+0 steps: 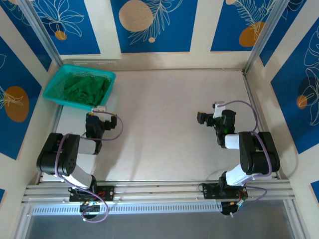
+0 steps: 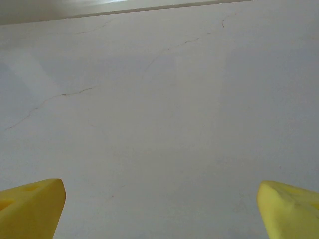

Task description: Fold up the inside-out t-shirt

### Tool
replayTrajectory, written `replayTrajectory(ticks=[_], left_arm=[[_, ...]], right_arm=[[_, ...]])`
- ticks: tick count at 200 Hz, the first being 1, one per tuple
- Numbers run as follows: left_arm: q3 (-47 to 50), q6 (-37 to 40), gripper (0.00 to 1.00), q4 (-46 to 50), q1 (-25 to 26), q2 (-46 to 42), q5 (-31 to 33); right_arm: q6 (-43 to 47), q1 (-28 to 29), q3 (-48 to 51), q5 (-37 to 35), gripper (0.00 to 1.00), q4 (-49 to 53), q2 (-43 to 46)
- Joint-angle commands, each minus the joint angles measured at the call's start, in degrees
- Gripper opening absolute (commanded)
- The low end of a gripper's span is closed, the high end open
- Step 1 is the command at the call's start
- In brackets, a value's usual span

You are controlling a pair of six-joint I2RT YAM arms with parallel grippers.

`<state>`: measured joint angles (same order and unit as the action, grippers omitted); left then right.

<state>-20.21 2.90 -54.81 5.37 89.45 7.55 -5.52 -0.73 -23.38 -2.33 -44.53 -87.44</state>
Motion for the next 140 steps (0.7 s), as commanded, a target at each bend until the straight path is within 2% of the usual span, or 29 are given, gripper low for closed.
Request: replayTrajectory(ticks=[1, 99, 119, 140], left_arm=[[-0.89, -0.87, 1.00, 0.05, -0.53, 0.24, 0.27], [-0.89, -0.83, 1.00, 0.01, -0.55, 0.22, 0.23], [-1.24, 0.86, 1.00, 1.01, -0.53, 0.05, -4.89], [-0.37, 1.64, 1.00, -0.26, -0.47, -0.36, -6.35]], right_arm=[[0.16, 0.20, -0.88, 0.39, 0.99, -1.17, 0.09], [0.18, 0.19, -0.87, 0.39, 0.99, -1.09, 0.16], [0.16, 0.20, -0.88, 0.39, 0.99, -1.13, 0.16], [-0.64, 0.20, -0.74, -0.61, 0.99, -1.12, 1.10]])
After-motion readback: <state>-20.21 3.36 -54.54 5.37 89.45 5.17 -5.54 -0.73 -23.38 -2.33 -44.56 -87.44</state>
